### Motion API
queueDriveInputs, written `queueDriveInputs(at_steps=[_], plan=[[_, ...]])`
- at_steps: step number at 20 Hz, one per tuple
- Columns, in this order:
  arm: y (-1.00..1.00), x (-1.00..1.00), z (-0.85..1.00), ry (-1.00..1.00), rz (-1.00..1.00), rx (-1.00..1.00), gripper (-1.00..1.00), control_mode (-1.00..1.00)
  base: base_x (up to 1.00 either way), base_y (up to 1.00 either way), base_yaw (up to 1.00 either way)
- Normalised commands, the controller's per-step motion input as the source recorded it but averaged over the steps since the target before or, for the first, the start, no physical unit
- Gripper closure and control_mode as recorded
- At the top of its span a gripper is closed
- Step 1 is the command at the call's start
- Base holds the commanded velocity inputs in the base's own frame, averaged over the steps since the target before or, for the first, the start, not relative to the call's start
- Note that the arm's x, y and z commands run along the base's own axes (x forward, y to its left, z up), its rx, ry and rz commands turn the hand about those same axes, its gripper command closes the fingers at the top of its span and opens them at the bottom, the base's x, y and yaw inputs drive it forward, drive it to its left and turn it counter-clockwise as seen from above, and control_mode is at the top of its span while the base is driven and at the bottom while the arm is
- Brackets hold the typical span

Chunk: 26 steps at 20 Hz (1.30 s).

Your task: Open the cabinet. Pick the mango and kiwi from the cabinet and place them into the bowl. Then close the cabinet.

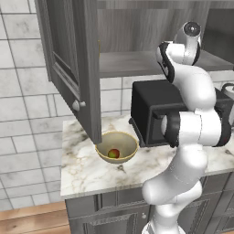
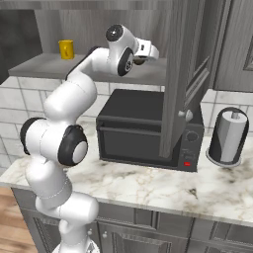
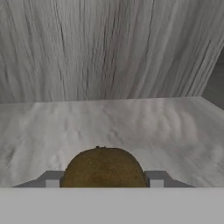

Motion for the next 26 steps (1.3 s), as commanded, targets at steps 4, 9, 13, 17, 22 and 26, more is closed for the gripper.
queueDriveInputs(at_steps=[4, 9, 13, 17, 22, 26], plan=[[0.00, -0.54, 0.00, -0.05, 0.00, -0.02, 1.00, -1.00, 0.00, 0.00, 0.00], [0.00, -0.61, 0.00, -0.02, 0.00, -0.02, 1.00, -1.00, 0.00, 0.00, 0.00], [0.04, -0.60, 0.18, 0.01, 0.00, 0.00, 1.00, -1.00, 0.00, 0.00, 0.00], [0.11, -0.56, 0.18, 0.03, 0.00, 0.00, 1.00, -1.00, 0.00, 0.00, 0.00], [0.15, -0.54, 0.25, 0.10, 0.00, 0.00, 1.00, -1.00, 0.00, 0.00, 0.00], [0.15, -0.58, 0.00, 0.00, 0.00, 0.00, 1.00, -1.00, 0.00, 0.00, 0.00]])
